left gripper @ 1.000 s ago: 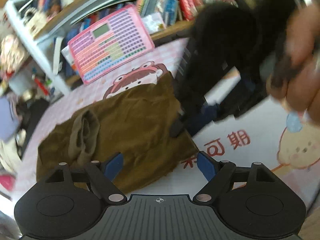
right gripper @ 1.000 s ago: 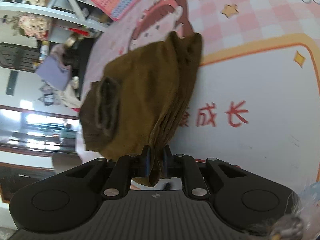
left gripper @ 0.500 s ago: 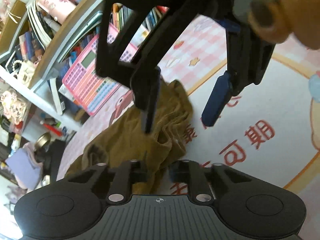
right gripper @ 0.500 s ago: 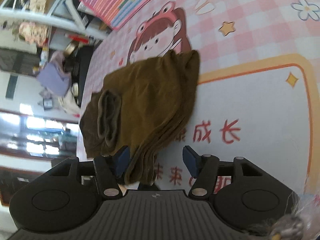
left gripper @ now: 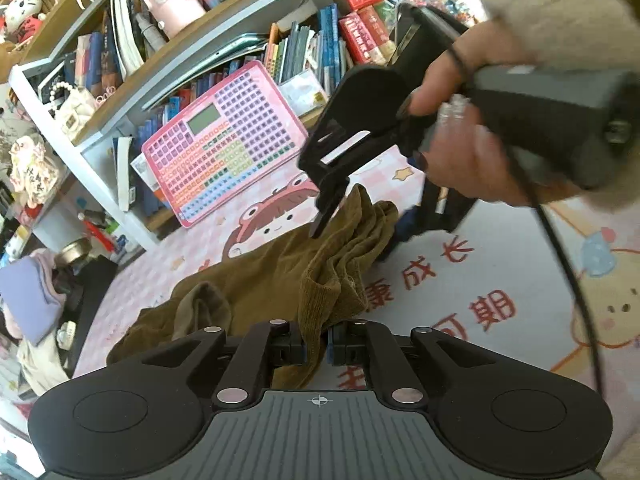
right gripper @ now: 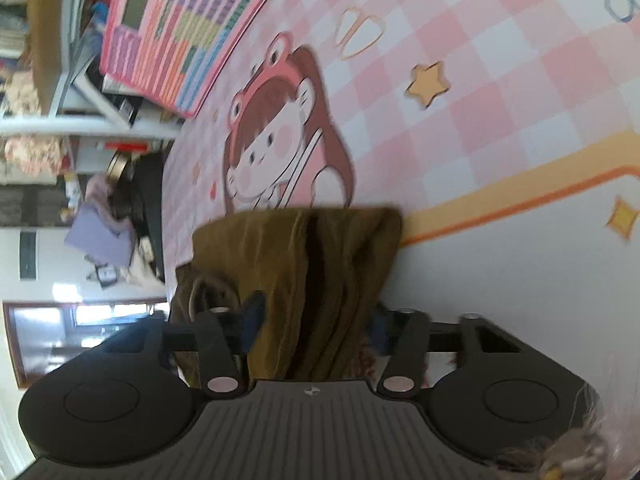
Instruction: Fold clothes
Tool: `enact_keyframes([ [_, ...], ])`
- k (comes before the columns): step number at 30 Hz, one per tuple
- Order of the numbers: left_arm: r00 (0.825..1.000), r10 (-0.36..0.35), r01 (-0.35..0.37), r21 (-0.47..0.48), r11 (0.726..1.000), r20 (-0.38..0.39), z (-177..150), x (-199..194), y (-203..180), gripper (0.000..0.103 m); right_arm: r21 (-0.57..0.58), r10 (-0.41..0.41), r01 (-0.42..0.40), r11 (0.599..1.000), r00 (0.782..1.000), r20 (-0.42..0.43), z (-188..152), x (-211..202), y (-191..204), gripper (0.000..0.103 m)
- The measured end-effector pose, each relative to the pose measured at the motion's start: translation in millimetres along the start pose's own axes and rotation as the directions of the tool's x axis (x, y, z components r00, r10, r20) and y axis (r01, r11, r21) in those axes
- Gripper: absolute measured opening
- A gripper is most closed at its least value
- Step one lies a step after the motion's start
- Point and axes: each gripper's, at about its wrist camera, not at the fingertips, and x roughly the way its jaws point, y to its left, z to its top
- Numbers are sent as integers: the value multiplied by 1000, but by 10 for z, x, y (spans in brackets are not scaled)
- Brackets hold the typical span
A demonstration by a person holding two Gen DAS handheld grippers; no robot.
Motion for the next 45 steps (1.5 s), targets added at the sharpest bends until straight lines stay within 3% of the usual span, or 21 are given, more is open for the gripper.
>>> enact_keyframes([
  [1,1000,-9,9,-3,1000,2,-4,-23,-6,7,6,5,-5,1000,1000,6,23,-29,-27,28],
  [2,1000,-19,19,-7,1000,5,-5,-50,-16,7,11,11,-11,1000,1000,12,47,-58,-55,15],
  [3,1000,-31,31,-11,999,8,-5,-74,-23,7,16,16,-16,1000,1000,18,69,-87,-82,11],
  [10,988,-136,141,-70,988,71,112,-203,-28,7,-14,28,-28,1000,997,70,74,-456,-79,10],
  [14,975,-186,205,-159,966,124,169,-278,115,7,-8,66,-65,998,993,96,96,-633,49,10],
  [18,961,-206,256,-317,913,182,108,-382,426,7,-58,139,-134,989,986,94,69,-685,394,10],
  [26,946,-194,318,-612,724,261,-326,-525,1133,7,-240,167,-151,959,985,50,-242,-315,1245,10],
  [29,943,-197,330,-661,673,269,-527,-514,1352,7,-292,136,-116,949,989,52,-397,-76,1512,10],
  [35,944,-232,329,-727,602,235,-925,-383,1837,7,-361,50,-15,933,995,87,-682,414,1868,11],
  [40,940,-295,312,-785,535,172,-1310,-192,2183,12,-364,-51,97,926,990,134,-825,923,1937,25],
  [42,939,-314,299,-789,537,142,-1430,-161,2265,15,-355,-97,143,924,985,143,-847,1129,1921,37],
  [45,946,-310,267,-783,562,100,-1570,-164,2381,21,-329,-144,185,926,979,146,-880,1348,1869,42],
])
